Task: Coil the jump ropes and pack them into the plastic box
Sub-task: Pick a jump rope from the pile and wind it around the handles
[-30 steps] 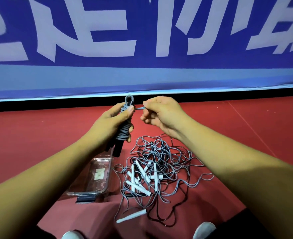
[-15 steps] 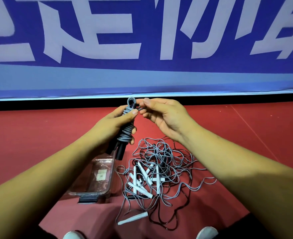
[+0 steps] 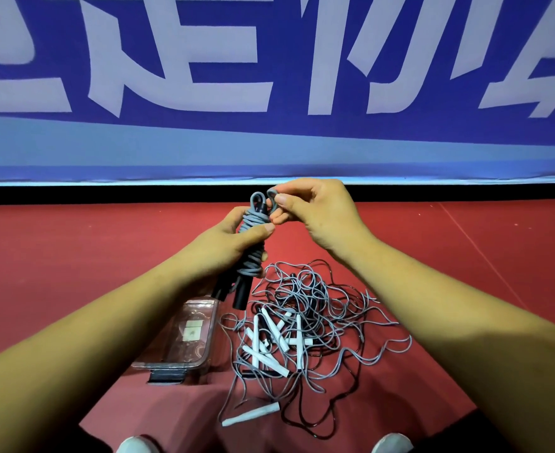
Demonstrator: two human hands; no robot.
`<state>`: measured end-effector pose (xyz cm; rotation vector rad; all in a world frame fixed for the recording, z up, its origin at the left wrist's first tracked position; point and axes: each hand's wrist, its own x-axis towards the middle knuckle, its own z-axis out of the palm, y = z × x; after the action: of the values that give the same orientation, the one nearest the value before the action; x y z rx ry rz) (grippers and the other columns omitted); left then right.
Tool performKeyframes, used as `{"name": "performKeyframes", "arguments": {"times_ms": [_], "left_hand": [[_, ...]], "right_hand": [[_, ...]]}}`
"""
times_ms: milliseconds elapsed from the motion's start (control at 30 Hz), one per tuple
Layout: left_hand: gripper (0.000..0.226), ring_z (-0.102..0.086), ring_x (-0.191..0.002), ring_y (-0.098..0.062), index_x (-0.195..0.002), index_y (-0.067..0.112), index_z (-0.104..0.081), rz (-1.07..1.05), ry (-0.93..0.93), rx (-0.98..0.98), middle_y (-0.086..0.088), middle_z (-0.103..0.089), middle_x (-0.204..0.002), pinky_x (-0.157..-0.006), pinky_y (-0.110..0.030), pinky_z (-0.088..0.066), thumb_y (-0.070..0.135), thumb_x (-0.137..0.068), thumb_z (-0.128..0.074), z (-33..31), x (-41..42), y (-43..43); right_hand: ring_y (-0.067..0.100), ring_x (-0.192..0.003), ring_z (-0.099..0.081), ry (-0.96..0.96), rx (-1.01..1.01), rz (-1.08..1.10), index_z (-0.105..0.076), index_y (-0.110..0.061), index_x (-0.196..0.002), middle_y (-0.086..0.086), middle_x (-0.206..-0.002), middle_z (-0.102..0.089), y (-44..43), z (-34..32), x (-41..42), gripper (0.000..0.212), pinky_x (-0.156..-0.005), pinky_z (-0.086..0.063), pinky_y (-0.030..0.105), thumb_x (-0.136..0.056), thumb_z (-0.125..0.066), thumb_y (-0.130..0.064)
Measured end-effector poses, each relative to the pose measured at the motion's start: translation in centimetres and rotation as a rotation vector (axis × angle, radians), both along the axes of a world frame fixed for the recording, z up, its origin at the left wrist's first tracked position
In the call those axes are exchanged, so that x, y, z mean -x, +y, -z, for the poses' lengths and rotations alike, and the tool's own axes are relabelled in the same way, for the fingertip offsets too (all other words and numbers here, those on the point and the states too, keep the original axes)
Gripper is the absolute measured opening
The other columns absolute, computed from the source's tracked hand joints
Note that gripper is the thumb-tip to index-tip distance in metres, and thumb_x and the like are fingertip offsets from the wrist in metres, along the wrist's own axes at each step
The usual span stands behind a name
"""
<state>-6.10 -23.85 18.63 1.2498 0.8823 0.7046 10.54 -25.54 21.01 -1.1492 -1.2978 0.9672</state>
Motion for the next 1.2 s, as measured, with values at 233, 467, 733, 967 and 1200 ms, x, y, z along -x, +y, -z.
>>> {"name": "performKeyframes", "arguments": {"times_ms": [233,467,733,967,1200], "left_hand": [[0.043,-0.059,-0.059,-0.015,-0.130,0.027,-0.045,-0.060,0.204,-0.261,-0.011,-0.058,-0.077,-0.054,-0.032,-0.056,0.021,-0.093,-0.066,0.2,0.4,0.1],[0.042,-0.062,-0.061,-0.013,-0.129,0.031,-0.049,0.034,0.273,-0.307,-0.005,-0.062,-0.080,-0.055,-0.029,-0.056,0.021,-0.093,-0.066,-0.2,0.4,0.0],[0.040,-0.060,-0.057,-0.028,-0.120,0.025,-0.055,0.033,-0.103,0.028,-0.013,-0.060,-0.070,-0.051,-0.028,-0.052,0.032,-0.081,-0.065,-1.1,-0.6,-0.5],[0.057,-0.062,-0.064,-0.032,-0.131,0.030,-0.041,0.002,-0.075,0.031,-0.018,-0.062,-0.077,-0.055,-0.034,-0.056,0.035,-0.080,-0.065,-0.6,-0.3,-0.5],[0.040,-0.060,-0.065,-0.030,-0.127,0.033,-0.040,-0.037,0.076,-0.218,-0.017,-0.058,-0.082,-0.054,-0.034,-0.055,0.031,-0.092,-0.060,0.1,-0.1,-0.4]], "right_hand": [[0.013,-0.056,-0.064,-0.326,0.051,-0.039,-0.071,0.001,-0.089,0.009,-0.065,-0.068,-0.3,0.7,0.0,0.006,-0.066,-0.057,0.026,-0.086,-0.065,0.003],[0.014,-0.066,-0.062,-0.102,0.061,0.089,-0.062,-0.003,-0.099,0.008,-0.087,-0.063,0.3,1.0,0.6,0.010,-0.055,-0.055,0.028,-0.097,-0.053,-0.004],[0.016,-0.065,-0.053,0.743,0.209,0.032,-0.058,-0.001,-0.092,0.017,-0.084,-0.060,0.9,0.8,0.5,0.012,-0.060,-0.053,0.021,-0.098,-0.048,-0.001],[0.013,-0.061,-0.055,0.435,0.131,0.021,-0.065,0.001,-0.087,0.010,-0.073,-0.062,0.9,0.6,0.3,0.010,-0.062,-0.054,0.020,-0.092,-0.056,0.004],[0.010,-0.057,-0.061,-0.111,0.029,0.030,-0.072,0.000,-0.090,0.006,-0.073,-0.068,0.3,-0.2,-0.5,0.006,-0.066,-0.051,0.021,-0.087,-0.067,-0.001]]}}
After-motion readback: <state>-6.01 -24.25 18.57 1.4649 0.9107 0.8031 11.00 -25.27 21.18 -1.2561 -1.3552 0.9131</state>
